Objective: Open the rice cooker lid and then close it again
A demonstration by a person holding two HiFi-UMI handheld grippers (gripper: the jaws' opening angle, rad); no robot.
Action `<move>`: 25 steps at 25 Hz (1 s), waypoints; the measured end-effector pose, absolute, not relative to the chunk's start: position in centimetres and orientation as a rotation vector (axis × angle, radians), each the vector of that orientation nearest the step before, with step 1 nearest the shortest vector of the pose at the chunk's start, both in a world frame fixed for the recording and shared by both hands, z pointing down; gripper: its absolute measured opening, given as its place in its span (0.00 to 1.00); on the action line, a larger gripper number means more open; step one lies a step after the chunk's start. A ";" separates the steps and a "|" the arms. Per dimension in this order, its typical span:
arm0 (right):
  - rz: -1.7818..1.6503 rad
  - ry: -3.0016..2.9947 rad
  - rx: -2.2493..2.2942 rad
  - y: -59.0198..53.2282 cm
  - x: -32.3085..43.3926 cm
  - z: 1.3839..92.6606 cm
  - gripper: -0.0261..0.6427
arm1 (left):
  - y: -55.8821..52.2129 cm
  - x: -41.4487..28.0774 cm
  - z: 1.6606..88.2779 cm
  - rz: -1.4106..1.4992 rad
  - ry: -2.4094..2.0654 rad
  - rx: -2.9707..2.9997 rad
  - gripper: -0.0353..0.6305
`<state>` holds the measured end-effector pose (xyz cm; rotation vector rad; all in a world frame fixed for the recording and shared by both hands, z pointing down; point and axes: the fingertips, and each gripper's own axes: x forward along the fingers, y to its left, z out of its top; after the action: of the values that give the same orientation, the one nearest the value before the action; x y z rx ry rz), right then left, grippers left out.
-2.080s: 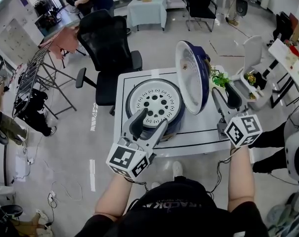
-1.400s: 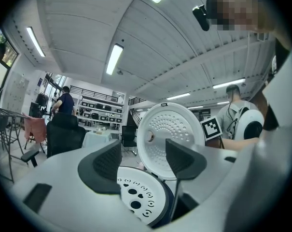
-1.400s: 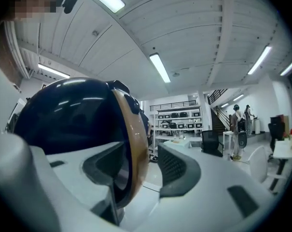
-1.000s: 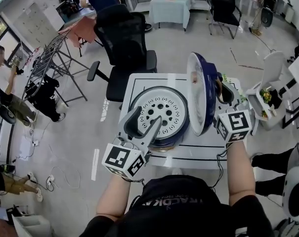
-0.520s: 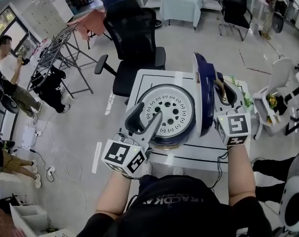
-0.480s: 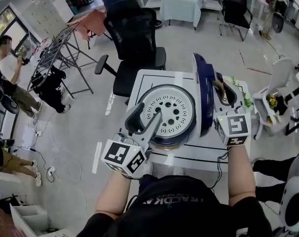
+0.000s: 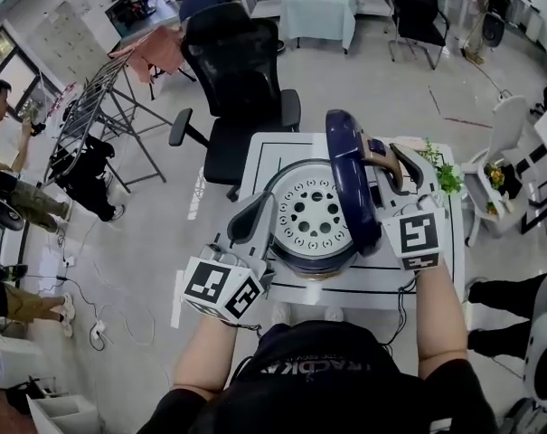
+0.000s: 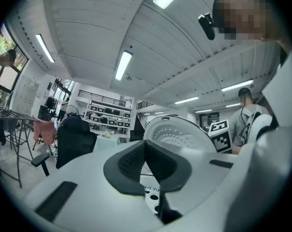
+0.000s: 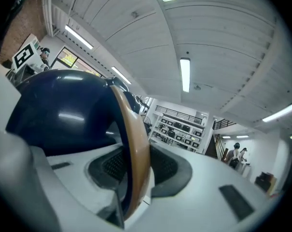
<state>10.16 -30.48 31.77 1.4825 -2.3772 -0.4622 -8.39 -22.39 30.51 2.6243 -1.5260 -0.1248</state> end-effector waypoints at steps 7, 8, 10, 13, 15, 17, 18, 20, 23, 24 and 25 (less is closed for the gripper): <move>-0.624 -2.200 1.341 -29.7 5.0 32.5 0.22 | -23.1 -10.4 29.5 -0.138 -1.454 2.675 0.06; -0.644 -2.174 1.323 -29.6 4.3 32.6 0.22 | -23.2 -10.6 29.4 -0.146 -1.444 2.677 0.06; -0.673 -2.133 1.290 -29.6 3.0 33.1 0.22 | -23.4 -11.1 29.3 -0.156 -1.420 2.683 0.06; -0.705 -2.084 1.238 -29.4 1.3 34.2 0.23 | -23.7 -11.7 29.5 -0.151 -1.393 2.697 0.06; -0.720 -2.055 1.212 -29.2 0.2 34.9 0.24 | -23.9 -12.1 29.8 -0.134 -1.387 2.713 0.06; -0.729 -2.023 1.185 -29.0 -0.6 35.4 0.24 | -24.2 -12.4 30.3 -0.110 -1.382 2.723 0.06; -0.734 -2.008 1.174 -28.9 -0.9 35.6 0.24 | -24.5 -12.3 30.6 -0.093 -1.378 2.728 0.06; -0.747 -1.979 1.155 -29.0 -1.1 36.0 0.24 | -25.0 -12.0 31.1 -0.051 -1.368 2.740 0.06; -0.765 -1.937 1.128 -29.2 -1.5 36.5 0.24 | -25.7 -11.2 31.9 0.012 -1.342 2.761 0.06; -0.772 -1.924 1.119 -29.1 -1.8 36.8 0.24 | -25.8 -11.1 32.2 0.031 -1.332 2.770 0.06; -0.778 -1.911 1.112 -29.1 -2.1 37.0 0.24 | -25.9 -11.0 32.6 0.051 -1.322 2.780 0.06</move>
<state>-2.07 -29.11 37.01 1.1115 -1.9106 -0.7785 -10.97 -25.95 32.58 2.7799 -1.3216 0.0514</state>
